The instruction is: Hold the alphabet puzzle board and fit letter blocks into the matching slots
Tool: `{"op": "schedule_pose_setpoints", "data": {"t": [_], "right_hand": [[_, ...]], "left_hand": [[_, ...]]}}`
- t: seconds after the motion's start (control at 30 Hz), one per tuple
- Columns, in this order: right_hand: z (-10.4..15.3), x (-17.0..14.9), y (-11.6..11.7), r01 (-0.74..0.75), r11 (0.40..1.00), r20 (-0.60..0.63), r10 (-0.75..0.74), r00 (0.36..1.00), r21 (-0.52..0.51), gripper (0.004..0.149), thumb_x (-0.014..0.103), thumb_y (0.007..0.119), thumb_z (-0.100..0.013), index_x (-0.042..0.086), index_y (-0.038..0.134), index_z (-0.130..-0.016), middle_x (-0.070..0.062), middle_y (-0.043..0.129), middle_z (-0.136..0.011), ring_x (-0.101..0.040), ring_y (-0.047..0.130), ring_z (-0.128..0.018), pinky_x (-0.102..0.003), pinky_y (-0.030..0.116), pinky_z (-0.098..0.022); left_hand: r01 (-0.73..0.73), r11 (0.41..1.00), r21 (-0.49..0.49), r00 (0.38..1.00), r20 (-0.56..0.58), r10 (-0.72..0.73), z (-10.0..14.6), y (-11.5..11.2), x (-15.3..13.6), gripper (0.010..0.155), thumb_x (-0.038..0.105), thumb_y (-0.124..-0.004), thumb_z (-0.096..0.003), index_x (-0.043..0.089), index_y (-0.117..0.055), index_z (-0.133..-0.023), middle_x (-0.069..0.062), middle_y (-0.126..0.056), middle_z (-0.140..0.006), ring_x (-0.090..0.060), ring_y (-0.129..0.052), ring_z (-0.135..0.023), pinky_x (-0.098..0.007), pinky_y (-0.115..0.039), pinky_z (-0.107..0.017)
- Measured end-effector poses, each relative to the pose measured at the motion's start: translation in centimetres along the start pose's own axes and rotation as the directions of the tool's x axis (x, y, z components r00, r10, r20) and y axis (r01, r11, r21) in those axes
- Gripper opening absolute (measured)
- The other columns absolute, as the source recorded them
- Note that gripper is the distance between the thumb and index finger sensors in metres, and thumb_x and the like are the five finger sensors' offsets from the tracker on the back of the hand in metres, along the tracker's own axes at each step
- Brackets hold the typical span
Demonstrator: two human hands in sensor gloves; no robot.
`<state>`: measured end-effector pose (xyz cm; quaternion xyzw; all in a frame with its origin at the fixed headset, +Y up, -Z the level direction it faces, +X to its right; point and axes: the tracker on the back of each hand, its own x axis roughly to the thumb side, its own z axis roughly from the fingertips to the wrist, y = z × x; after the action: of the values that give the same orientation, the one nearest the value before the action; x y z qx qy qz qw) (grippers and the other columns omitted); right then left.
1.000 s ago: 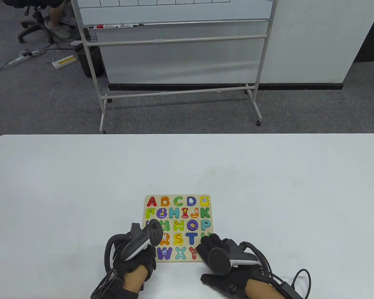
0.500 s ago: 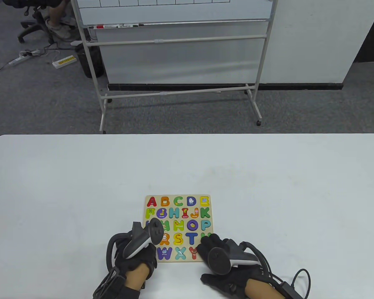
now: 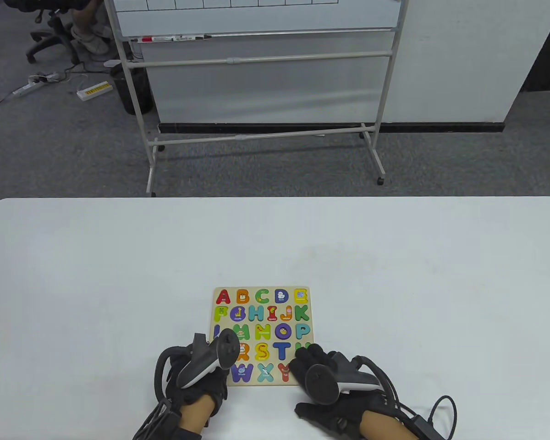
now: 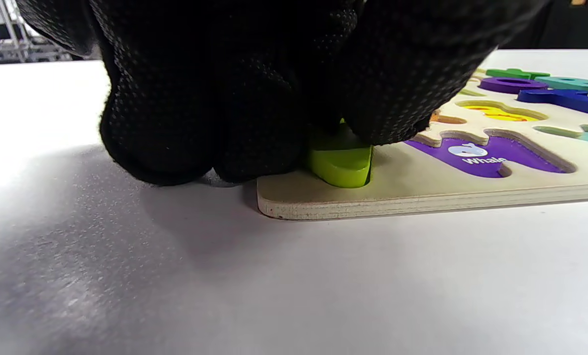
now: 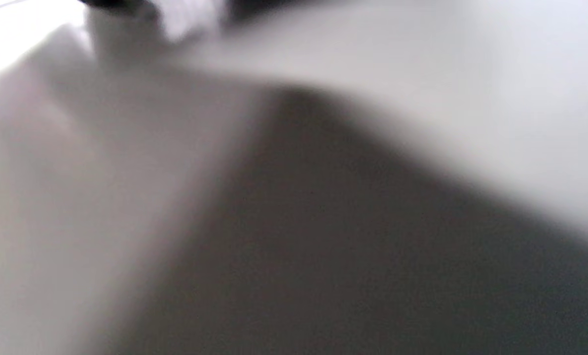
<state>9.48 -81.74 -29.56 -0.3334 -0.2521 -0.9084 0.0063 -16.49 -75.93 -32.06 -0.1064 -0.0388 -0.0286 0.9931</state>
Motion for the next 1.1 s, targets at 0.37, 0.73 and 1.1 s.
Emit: {"op": "schedule_pose_setpoints", "data": {"t": [0.37,0.73,1.1], "right_hand": [[0.0,0.1,0.0,0.001,1.0,-0.002,-0.001,1.0,0.0,0.087,0.068,0.042,-0.054,0.024,-0.009,-0.108,-0.007,-0.017,-0.114,-0.034,-0.014,-0.106,-0.058,0.008,-0.074],[0.0,0.1,-0.1,0.004,1.0,-0.003,-0.004,1.0,-0.001,0.087,0.068,0.043,-0.054,0.024,-0.009,-0.108,-0.007,-0.017,-0.114,-0.035,-0.014,-0.106,-0.058,0.008,-0.074],[0.0,0.1,-0.1,0.022,1.0,-0.008,-0.022,1.0,-0.005,0.083,0.068,0.044,-0.054,0.024,-0.001,-0.109,-0.007,-0.015,-0.115,-0.034,-0.014,-0.106,-0.058,0.008,-0.074]], "left_hand": [[-0.037,0.998,0.042,0.999,0.003,0.037,0.4,-0.2,-0.5,0.042,0.039,-0.093,-0.0428,0.016,-0.087,-0.077,-0.011,-0.103,-0.062,-0.034,-0.108,-0.056,-0.064,-0.07,-0.06],[-0.026,0.999,-0.02,0.999,0.044,0.027,0.8,0.0,-0.3,0.045,0.039,-0.087,-0.0477,0.013,-0.086,-0.084,-0.013,-0.101,-0.071,-0.038,-0.104,-0.065,-0.067,-0.063,-0.063],[-0.068,0.983,0.168,0.994,0.095,0.053,2.7,3.6,-0.6,0.059,0.049,-0.081,-0.0486,0.012,-0.08,-0.094,-0.017,-0.092,-0.087,-0.045,-0.095,-0.08,-0.069,-0.058,-0.065]]}}
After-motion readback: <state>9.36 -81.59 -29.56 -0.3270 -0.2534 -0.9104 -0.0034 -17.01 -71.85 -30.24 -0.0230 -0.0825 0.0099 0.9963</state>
